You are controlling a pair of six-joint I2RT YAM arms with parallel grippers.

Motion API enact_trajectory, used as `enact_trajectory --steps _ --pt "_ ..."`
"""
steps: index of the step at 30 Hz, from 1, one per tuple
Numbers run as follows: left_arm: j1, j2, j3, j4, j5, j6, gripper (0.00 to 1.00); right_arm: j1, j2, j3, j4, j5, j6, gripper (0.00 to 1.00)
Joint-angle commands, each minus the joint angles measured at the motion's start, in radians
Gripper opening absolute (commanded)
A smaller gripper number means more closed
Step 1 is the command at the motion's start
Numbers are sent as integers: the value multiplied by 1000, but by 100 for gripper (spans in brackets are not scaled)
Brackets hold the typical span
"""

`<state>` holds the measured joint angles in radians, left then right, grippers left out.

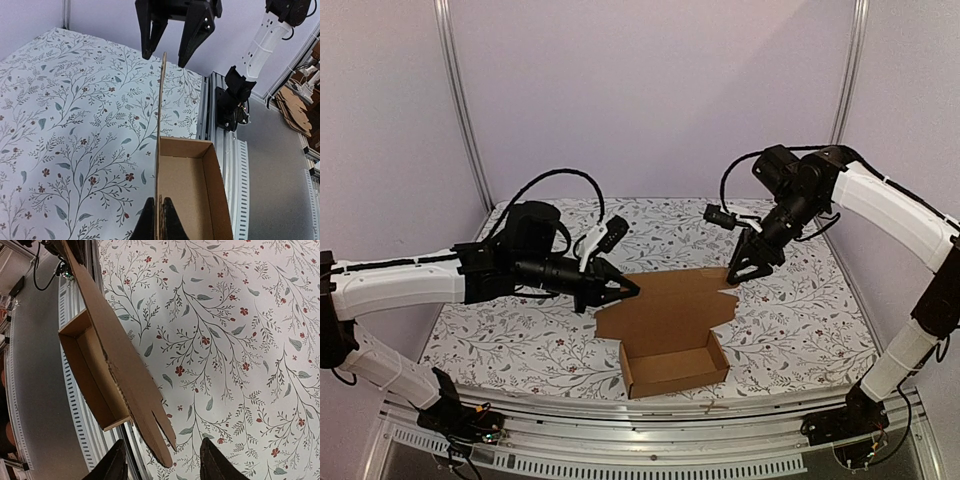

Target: Fold the paper box

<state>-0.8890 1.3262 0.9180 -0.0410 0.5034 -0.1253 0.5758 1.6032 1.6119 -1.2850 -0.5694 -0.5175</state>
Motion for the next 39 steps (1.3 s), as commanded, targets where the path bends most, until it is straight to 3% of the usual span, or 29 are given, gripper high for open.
enact_trajectory --steps 1,5,9,13,18,22,25,27,31,36,39 --pt "2 -21 -13 24 -19 -8 0 30 29 15 26 32 8 39" --pt "2 -23 -16 24 -37 -14 0 29 40 19 57 85 46 11" --pt "2 -20 -24 94 -63 -38 0 37 50 19 100 139 94 0" --pt "-37 14 -55 241 -172 -95 0 42 72 41 167 206 225 0" --pt "-110 84 -12 277 -542 -150 0 48 141 130 187 315 391 1" --pt "-120 85 -49 360 -644 -204 0 49 158 129 204 327 473 0" --pt "-121 89 -68 386 -644 -210 0 49 157 114 219 261 503 0" --pt "-120 91 -69 380 -610 -194 0 47 157 115 215 214 501 6" --pt "-114 62 -45 280 -523 -105 0 -1 144 186 118 149 396 27" --pt "-41 -42 -11 -10 -261 31 0 -178 99 288 -86 0 152 42" --pt "15 -106 -9 -113 -93 80 0 -237 42 203 -41 54 8 46"
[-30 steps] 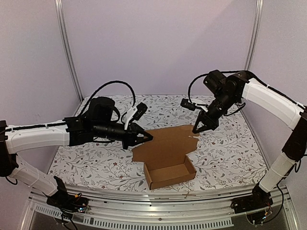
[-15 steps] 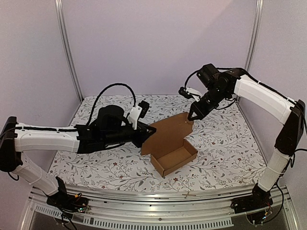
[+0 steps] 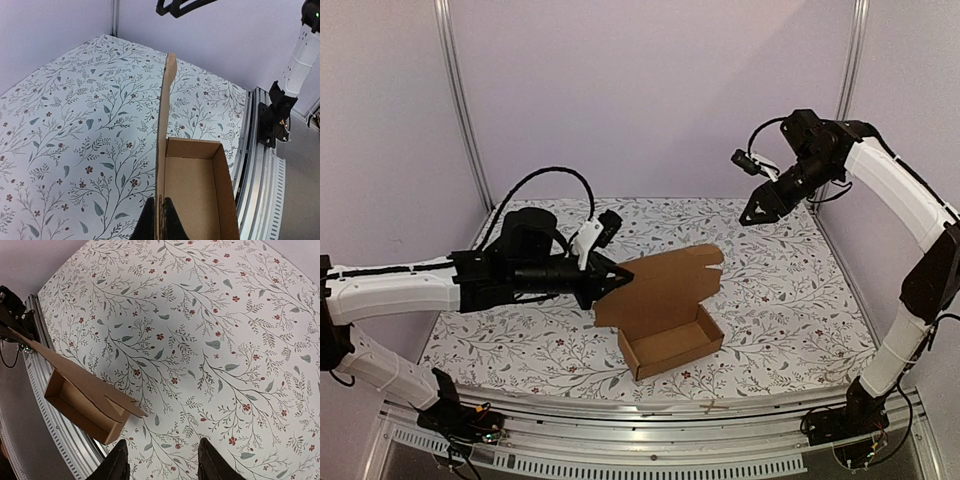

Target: Fold the paper box

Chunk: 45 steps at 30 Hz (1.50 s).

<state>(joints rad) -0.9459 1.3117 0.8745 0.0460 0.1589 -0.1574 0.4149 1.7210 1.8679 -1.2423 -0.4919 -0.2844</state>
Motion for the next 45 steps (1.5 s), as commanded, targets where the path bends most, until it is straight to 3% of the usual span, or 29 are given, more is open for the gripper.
enact_trajectory --steps 1,6,13,24,35,45 --pt "89 -113 30 -219 291 121 0 -76 -92 -95 -62 -6 -276 48" --pt "130 -174 28 -255 430 140 0 -31 -168 -250 56 -28 -370 50" --pt "143 -159 60 -269 502 130 0 97 -195 -271 145 -62 -350 48" --pt "145 -157 45 -224 491 98 0 223 -188 -304 68 -137 -425 46" --pt "145 -134 48 -225 481 91 0 268 -165 -248 -88 -249 -527 48" --pt "145 -105 58 -209 529 74 0 291 -136 -234 -92 -299 -501 53"
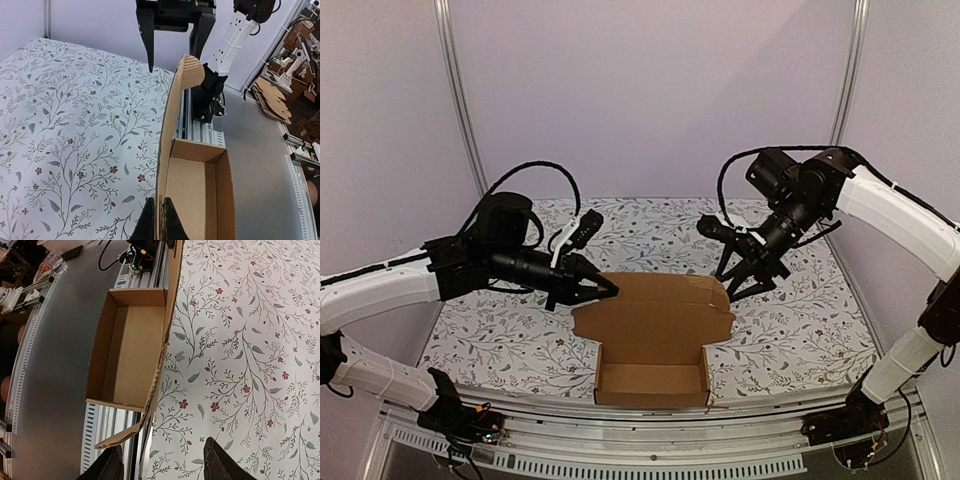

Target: Fold the paper box

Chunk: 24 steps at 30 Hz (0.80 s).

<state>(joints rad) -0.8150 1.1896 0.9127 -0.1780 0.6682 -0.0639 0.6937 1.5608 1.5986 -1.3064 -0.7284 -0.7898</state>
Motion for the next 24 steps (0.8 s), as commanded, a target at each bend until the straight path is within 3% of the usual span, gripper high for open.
enact_trajectory --steps 1,8,24 --pt "14 19 19 17 24 -21 0 14 29 38 -29 -72 5 54" --pt "13 20 16 26 53 -29 0 28 52 40 -14 -89 29 52" --pt "13 24 5 63 144 -60 0 40 64 31 47 -111 101 32"
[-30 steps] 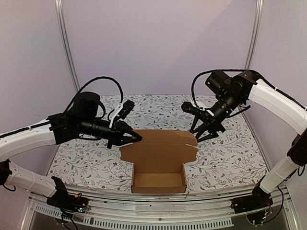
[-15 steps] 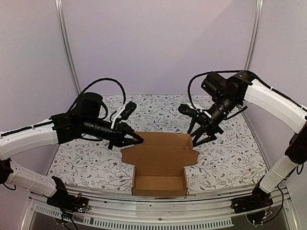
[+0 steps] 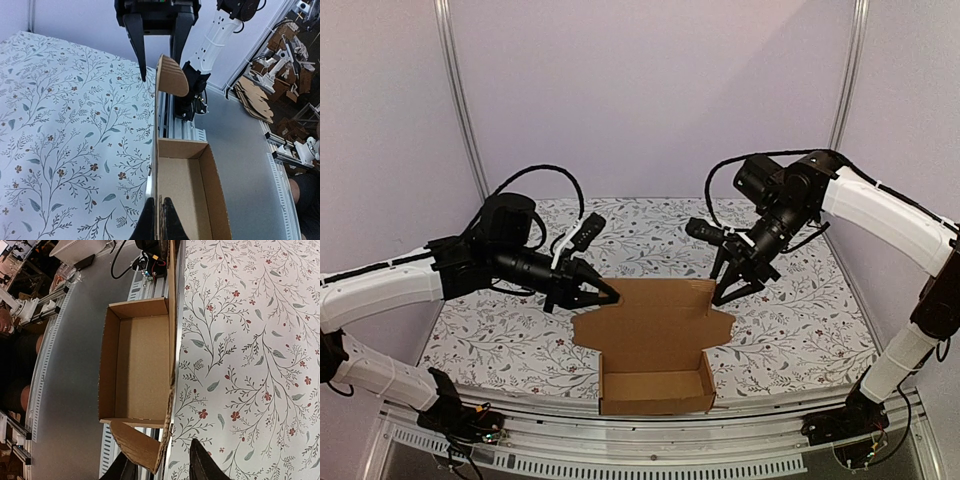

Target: Fold the paper box

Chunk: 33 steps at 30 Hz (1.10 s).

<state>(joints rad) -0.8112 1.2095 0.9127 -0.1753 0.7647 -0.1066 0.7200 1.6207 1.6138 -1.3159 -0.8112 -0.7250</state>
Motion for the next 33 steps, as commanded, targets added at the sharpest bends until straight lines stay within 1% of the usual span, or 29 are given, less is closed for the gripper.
enact_trajectory --steps 1,4,6,7,9,10,13,14,16,20,21,22,26,29,33 --pt "9 4 5 65 50 -22 0 13 5 14 64 -29 46 30" --pt "9 4 3 79 57 -33 0 13 8 6 83 -41 66 25" --pt "9 4 0 91 57 -39 0 15 8 -2 100 -43 80 20" --pt "9 3 -2 99 57 -44 0 16 9 -6 105 -43 85 16" --pt "9 2 -6 106 52 -50 0 15 10 -9 114 -43 89 4" --pt "8 2 -8 108 45 -53 0 15 10 -11 125 -34 93 0" --pt "9 4 -12 109 7 -59 0 15 6 -16 151 -4 119 0" --pt "9 5 -10 99 -2 -56 5 15 4 -18 158 8 128 0" --pt "9 4 3 57 -43 -45 27 15 6 -26 160 32 136 0" --pt "6 -7 24 6 -157 -9 56 16 11 -44 171 67 145 0" --pt "2 -6 30 9 -181 -3 60 18 16 -45 168 66 145 0" --pt "-5 1 41 7 -189 9 63 18 18 -44 166 62 145 0" --pt "-24 69 117 -55 -188 69 64 23 30 -19 139 51 131 0" --pt "-29 131 181 -154 -172 131 63 26 40 -9 120 42 121 0" --pt "-32 211 296 -322 -124 214 55 35 43 -11 105 58 106 0"
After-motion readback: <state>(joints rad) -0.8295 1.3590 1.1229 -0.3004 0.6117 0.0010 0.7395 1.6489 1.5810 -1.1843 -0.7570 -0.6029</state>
